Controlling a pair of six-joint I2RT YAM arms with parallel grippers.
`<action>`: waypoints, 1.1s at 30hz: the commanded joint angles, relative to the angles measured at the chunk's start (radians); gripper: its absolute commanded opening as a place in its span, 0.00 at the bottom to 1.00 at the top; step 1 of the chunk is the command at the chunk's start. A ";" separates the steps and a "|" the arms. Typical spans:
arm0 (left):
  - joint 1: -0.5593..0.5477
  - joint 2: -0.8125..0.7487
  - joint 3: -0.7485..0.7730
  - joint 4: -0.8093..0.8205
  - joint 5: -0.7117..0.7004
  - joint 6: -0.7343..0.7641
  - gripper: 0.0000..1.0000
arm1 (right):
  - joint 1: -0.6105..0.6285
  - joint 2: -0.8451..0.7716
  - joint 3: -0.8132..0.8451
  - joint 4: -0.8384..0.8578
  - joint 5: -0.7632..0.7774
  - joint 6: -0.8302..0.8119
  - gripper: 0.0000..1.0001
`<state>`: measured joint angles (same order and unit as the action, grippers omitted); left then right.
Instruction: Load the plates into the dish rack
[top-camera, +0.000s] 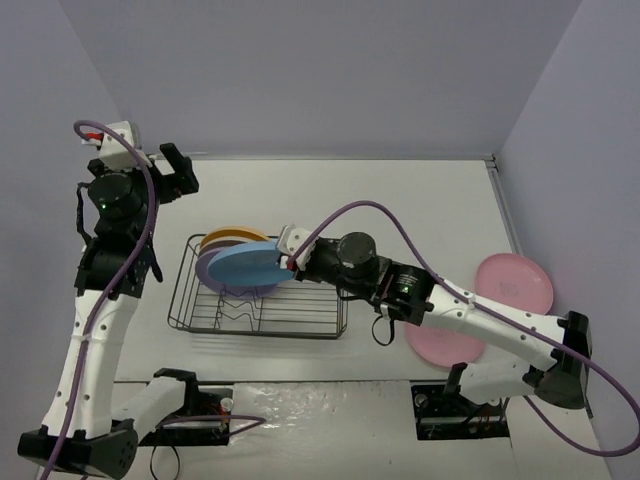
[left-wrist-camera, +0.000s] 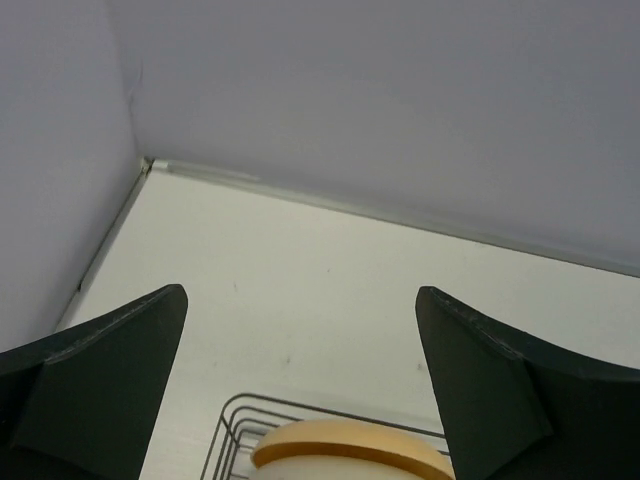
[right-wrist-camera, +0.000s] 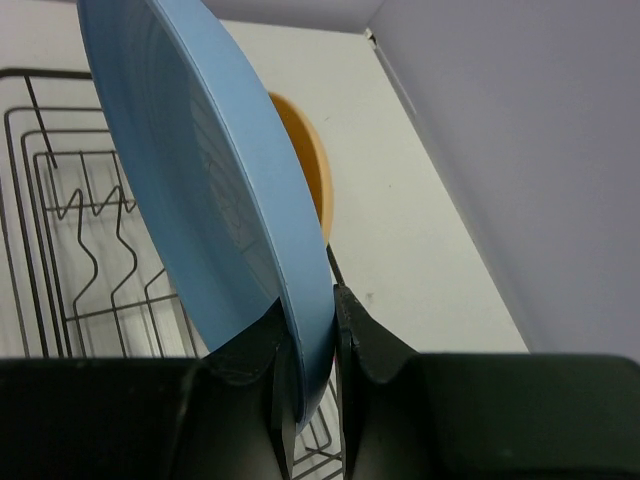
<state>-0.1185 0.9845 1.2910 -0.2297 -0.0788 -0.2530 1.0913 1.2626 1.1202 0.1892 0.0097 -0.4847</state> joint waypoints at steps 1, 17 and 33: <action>0.205 0.082 0.027 -0.193 -0.020 -0.274 0.97 | 0.031 0.074 0.058 0.121 0.086 -0.070 0.00; 0.475 0.046 -0.177 -0.125 0.134 -0.300 0.97 | 0.150 0.322 0.116 0.310 0.372 -0.119 0.00; 0.476 0.029 -0.220 -0.142 0.094 -0.254 0.97 | 0.176 0.421 0.154 0.308 0.424 -0.152 0.00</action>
<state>0.3492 1.0336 1.0655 -0.4149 0.0268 -0.5284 1.2667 1.6657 1.2204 0.4040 0.4069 -0.6231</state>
